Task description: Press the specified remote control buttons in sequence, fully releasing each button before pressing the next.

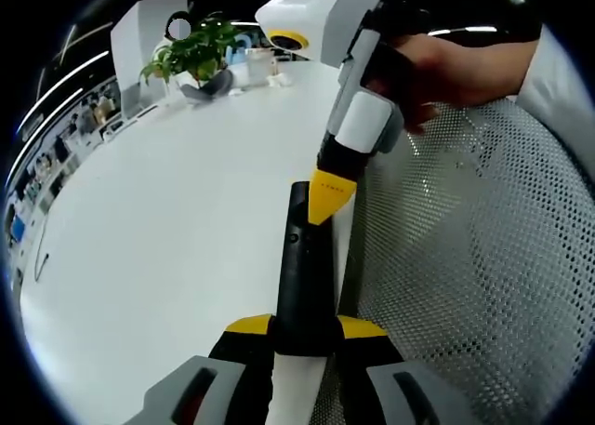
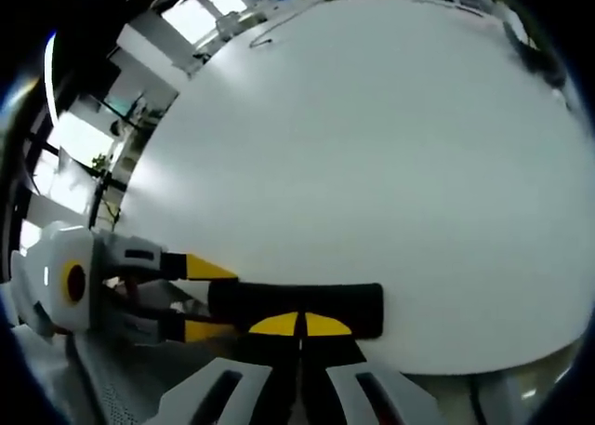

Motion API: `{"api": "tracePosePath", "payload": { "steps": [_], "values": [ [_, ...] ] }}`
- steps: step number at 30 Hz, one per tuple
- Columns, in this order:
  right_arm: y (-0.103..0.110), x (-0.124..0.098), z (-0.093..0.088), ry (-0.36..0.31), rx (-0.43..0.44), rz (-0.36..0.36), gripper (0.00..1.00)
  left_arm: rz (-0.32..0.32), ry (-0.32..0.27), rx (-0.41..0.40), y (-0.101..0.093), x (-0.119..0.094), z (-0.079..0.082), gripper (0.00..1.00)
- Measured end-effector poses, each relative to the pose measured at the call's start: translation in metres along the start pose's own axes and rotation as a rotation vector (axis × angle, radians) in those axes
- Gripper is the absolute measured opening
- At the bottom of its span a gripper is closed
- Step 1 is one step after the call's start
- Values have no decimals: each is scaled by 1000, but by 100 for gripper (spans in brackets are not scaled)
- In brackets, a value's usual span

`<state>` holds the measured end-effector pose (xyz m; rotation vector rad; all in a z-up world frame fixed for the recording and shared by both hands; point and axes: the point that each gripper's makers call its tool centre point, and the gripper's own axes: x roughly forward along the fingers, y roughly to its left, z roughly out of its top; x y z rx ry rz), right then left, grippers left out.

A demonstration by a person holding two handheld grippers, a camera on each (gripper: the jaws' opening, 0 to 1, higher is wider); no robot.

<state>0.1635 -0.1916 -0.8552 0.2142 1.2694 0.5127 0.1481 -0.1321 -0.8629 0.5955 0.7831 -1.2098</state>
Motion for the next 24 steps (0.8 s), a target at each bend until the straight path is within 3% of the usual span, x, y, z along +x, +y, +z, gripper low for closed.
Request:
{"api": "tracePosePath", "payload": {
  "steps": [12,24],
  "values": [
    [-3,1,1,-11,91,21,0,-1,0,6,0,1,0,24],
    [-3,1,6,-30,101,22,0,-2,-5,14,0,0,0,23]
  ]
}}
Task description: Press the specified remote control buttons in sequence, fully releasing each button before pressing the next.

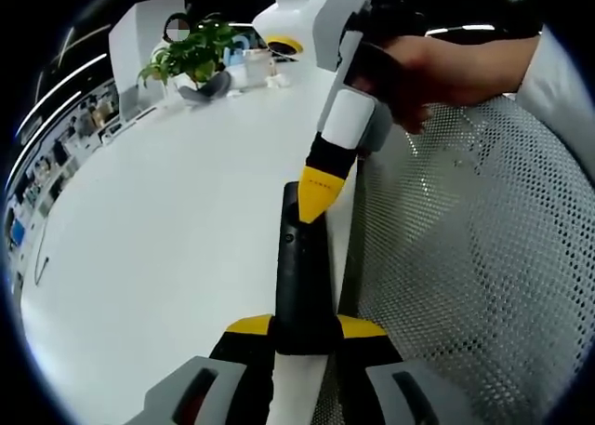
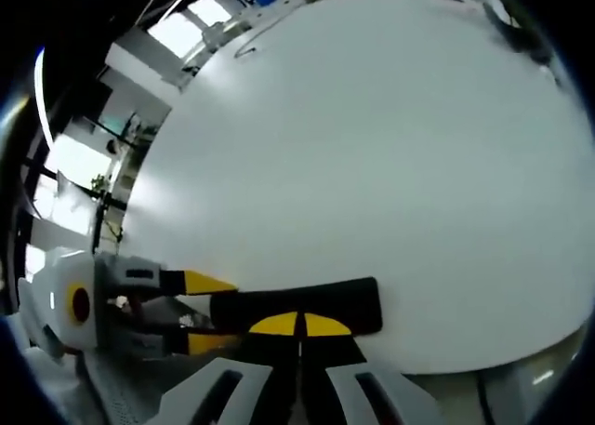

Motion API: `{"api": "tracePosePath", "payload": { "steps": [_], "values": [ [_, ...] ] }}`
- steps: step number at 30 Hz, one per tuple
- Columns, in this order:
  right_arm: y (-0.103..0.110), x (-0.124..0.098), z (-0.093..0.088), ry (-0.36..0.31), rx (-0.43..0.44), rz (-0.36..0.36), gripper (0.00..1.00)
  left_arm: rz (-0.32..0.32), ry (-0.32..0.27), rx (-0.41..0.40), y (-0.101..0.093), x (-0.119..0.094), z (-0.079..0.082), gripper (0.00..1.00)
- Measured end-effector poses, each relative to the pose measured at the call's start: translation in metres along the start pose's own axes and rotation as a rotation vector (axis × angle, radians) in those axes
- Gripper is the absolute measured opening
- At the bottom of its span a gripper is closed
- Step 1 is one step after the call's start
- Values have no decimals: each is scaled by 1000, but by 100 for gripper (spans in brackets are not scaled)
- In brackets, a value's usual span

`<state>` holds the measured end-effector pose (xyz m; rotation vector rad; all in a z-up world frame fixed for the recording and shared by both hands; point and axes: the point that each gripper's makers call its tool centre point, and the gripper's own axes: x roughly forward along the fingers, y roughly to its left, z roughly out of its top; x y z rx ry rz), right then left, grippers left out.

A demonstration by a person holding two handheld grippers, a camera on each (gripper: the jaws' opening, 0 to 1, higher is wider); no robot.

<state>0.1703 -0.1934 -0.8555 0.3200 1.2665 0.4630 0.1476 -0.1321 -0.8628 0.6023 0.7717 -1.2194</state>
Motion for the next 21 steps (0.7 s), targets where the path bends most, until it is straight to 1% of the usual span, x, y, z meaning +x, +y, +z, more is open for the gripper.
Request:
{"api": "tracePosePath", "payload": {
  "steps": [3,4,5,6,7,8,9,10,11,12,13,16,18,21],
  "values": [
    [1,-2,1,5,33,33,0,1,2,2,0,0,0,23],
    [-1,-2,4,-16,33,29,0,1,3,1,0,-1,0,23],
    [-8,-4,17,-92,-2,-13,0,-3,2,6,-1,0,0,23],
    [-9,-6,19,-97,-11,-17,0,-2,3,5,-1,0,0,23],
    [-7,-6,15,-75,9,1,0,-3,3,4,-1,0,0,23],
    [0,-5,9,-41,48,44,0,-3,2,1,-1,-1,0,23],
    [3,-4,5,-15,64,62,0,-2,2,0,-1,-1,0,23],
    [1,-2,6,-27,47,47,0,-2,2,0,-1,-1,0,23],
    [2,-2,5,-24,35,36,0,-2,2,-1,-1,-1,0,23],
    [-3,-1,5,-20,-17,-5,0,-2,1,-2,-1,-1,0,23],
    [2,-1,6,-21,-12,8,0,-2,1,-2,-1,-1,0,24],
    [1,0,5,-31,-30,-9,0,-3,-1,-2,-1,-1,0,24],
    [0,0,5,-37,-72,-31,0,-3,-2,-1,-1,-1,0,24],
    [-1,0,6,-39,-75,-43,0,-4,-3,-3,-1,-1,1,24]
  ]
}}
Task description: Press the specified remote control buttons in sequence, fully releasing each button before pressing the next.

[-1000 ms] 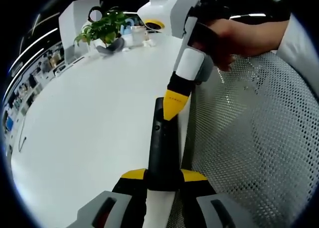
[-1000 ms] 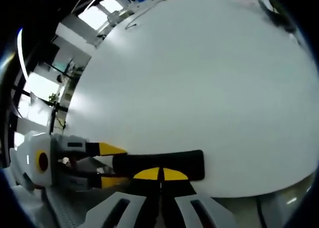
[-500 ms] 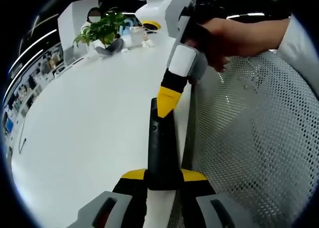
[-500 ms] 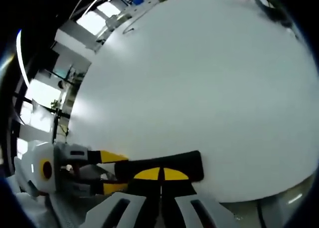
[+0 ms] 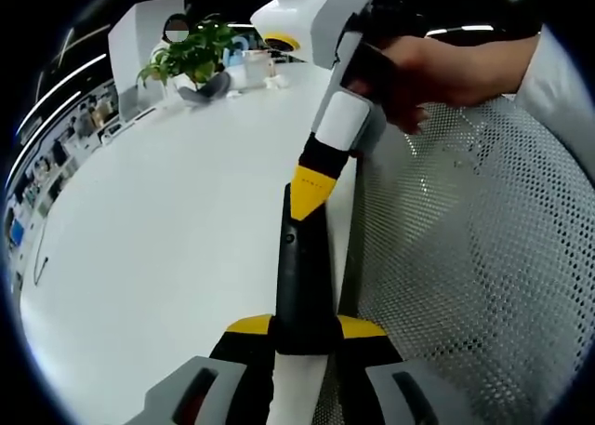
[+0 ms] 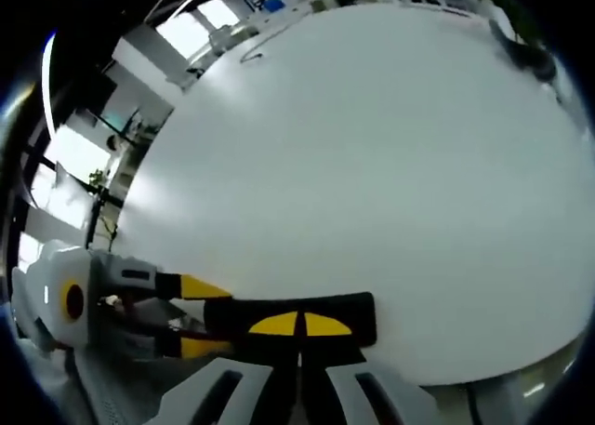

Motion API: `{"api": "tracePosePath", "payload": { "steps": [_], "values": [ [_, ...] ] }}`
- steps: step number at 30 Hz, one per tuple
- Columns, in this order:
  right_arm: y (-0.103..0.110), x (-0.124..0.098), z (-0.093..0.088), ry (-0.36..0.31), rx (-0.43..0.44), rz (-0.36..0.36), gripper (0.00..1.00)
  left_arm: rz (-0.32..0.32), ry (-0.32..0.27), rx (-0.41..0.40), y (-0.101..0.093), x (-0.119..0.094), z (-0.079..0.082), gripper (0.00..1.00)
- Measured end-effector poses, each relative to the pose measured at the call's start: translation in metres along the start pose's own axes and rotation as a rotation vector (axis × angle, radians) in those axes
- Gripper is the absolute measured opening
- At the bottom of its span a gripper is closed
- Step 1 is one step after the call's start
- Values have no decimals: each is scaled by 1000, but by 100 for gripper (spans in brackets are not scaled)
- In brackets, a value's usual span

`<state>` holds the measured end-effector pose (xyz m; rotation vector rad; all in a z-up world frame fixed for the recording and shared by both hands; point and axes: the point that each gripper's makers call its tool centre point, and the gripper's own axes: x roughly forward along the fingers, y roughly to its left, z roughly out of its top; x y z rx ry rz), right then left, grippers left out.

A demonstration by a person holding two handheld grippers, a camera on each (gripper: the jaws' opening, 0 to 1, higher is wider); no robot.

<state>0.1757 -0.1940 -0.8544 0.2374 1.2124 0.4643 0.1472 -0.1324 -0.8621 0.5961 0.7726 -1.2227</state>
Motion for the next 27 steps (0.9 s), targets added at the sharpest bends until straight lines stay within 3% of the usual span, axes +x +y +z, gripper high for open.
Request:
{"api": "tracePosePath", "payload": {
  "steps": [8,11,16,19,22,27],
  "values": [
    [1,-2,1,8,11,24,0,0,1,10,0,0,0,23],
    [13,-1,0,21,51,98,0,-2,6,28,-1,0,1,23],
    [22,0,2,-1,-14,106,0,-12,11,45,-5,1,1,23],
    [21,2,-1,18,-20,105,0,-13,21,102,-10,1,2,23],
    [21,2,-4,35,-20,104,0,-36,16,56,-11,2,3,23],
    [20,2,-10,65,-16,93,0,-35,13,52,-11,1,2,23]
  ]
}}
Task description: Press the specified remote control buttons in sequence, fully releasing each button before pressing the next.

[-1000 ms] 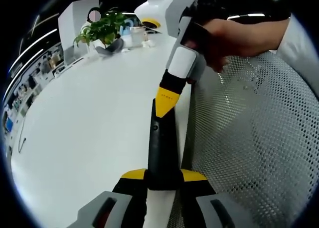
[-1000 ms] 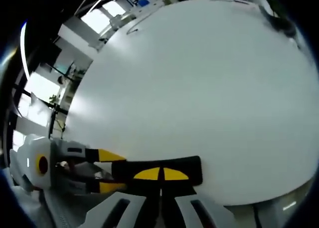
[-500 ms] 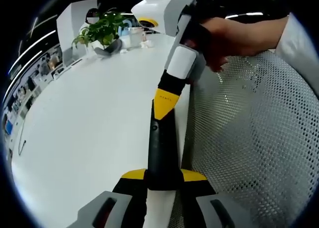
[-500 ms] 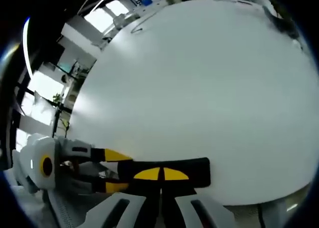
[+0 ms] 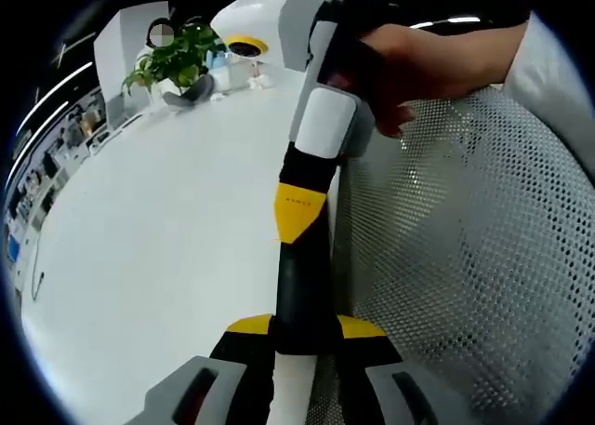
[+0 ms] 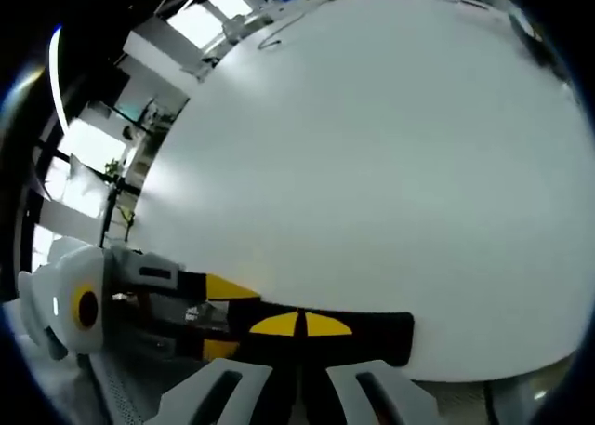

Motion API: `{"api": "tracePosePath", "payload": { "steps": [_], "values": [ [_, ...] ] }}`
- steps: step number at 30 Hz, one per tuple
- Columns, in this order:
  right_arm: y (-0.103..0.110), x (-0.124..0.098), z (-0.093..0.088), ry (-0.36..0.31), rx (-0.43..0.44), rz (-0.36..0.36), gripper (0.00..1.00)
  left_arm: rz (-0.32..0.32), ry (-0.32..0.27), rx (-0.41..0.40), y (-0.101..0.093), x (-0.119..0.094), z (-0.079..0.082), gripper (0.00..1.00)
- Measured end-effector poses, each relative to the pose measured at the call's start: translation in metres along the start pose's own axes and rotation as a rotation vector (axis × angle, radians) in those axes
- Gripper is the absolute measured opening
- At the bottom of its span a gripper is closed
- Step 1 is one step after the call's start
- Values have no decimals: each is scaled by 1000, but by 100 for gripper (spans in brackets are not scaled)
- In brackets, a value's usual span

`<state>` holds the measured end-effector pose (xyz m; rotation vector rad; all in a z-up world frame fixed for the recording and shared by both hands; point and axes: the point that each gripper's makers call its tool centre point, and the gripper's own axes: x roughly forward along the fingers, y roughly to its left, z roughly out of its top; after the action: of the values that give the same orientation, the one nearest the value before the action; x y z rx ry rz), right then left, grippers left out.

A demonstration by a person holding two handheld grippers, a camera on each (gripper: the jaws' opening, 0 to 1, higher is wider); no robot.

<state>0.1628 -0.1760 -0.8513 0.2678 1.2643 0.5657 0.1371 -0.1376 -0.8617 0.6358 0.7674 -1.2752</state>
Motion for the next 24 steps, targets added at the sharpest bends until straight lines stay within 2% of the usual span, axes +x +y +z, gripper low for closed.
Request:
{"api": "tracePosePath", "payload": {
  "steps": [8,11,18,21,23,24],
  "values": [
    [-2,1,-1,-6,-7,-16,0,0,-4,-2,0,0,0,23],
    [-4,2,0,-20,25,0,0,-1,-6,-11,0,0,0,23],
    [-2,1,1,-15,1,-10,0,2,-7,-13,1,1,0,23],
    [-3,-3,2,0,41,7,0,7,-9,-20,4,1,1,23],
    [0,-8,7,-39,72,28,0,11,-10,-23,5,1,0,23],
    [-2,-11,6,-38,83,23,0,12,-9,-24,5,1,0,23]
  ]
}}
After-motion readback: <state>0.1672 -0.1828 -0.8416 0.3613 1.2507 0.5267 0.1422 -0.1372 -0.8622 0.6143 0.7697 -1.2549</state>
